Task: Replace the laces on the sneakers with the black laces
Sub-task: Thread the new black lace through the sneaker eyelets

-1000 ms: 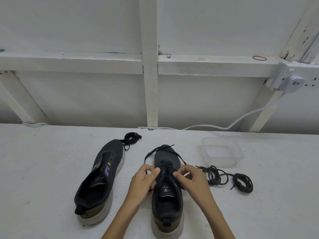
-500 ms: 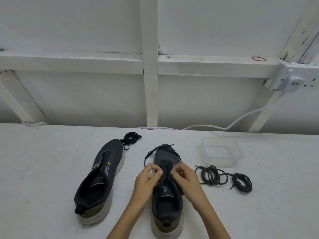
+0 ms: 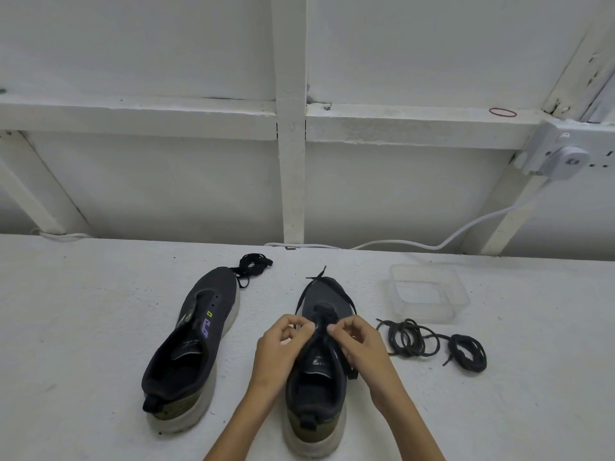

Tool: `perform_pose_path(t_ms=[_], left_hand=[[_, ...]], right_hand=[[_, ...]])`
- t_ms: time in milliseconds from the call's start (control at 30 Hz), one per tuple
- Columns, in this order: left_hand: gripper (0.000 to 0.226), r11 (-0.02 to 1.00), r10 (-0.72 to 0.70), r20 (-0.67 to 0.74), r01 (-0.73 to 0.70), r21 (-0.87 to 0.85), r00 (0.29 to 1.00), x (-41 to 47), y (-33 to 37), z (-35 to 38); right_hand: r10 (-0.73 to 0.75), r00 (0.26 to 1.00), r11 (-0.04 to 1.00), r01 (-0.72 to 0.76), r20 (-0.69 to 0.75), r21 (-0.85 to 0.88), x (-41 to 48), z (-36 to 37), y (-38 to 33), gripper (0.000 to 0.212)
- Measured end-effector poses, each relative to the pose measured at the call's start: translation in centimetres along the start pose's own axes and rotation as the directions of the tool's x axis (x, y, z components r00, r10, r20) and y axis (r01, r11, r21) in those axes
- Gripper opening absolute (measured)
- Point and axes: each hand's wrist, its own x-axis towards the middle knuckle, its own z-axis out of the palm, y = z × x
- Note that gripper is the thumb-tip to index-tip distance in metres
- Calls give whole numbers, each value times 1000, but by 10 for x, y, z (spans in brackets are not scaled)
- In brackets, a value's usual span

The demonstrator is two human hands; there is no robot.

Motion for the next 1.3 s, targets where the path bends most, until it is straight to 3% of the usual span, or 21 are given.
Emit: perform_pose_path(t_ms=[167, 367, 467, 600, 733, 900, 967, 1100, 1200, 1300], left_hand=[[10, 979, 74, 24, -77, 188, 997, 10, 5, -1], [8, 968, 117, 19, -119, 221, 993, 13, 4, 1], [8, 990, 108, -12, -106, 91, 994, 4, 2, 4], [9, 982, -5, -22, 1, -187, 1000, -9, -5, 10], [15, 820, -212, -48, 151, -553, 976, -16, -5, 13], [18, 630, -287, 68, 241, -738, 956, -17, -9, 8], [19, 686, -262, 116, 270, -676, 958, -15, -3, 0], [26, 935, -230, 131, 256, -245, 964, -6, 10, -11], [19, 987, -112, 141, 127, -103, 984, -6, 23, -6], [14, 989, -67, 113, 81, -122, 991, -6, 25, 0]], right_hand=[[-82, 997, 995, 81, -5, -58, 5, 0, 2, 5], [-63, 998, 997, 64, 29, -44, 7, -1, 4, 9], [-13, 999, 1000, 13, 51, 0, 6, -1, 3, 10], [66, 995, 995, -71, 79, 65, 7, 3, 3, 13], [132, 989, 981, -140, 63, 131, 8, 5, 4, 16], [134, 989, 978, -142, 61, 154, 6, 3, 8, 12], [123, 991, 978, -129, 47, 162, 5, 2, 8, 12], [87, 994, 989, -94, 67, 111, 2, 0, 4, 17], [40, 995, 996, -47, 92, 79, 0, 3, 0, 17], [49, 996, 995, -55, 73, 82, -1, 3, 0, 17]])
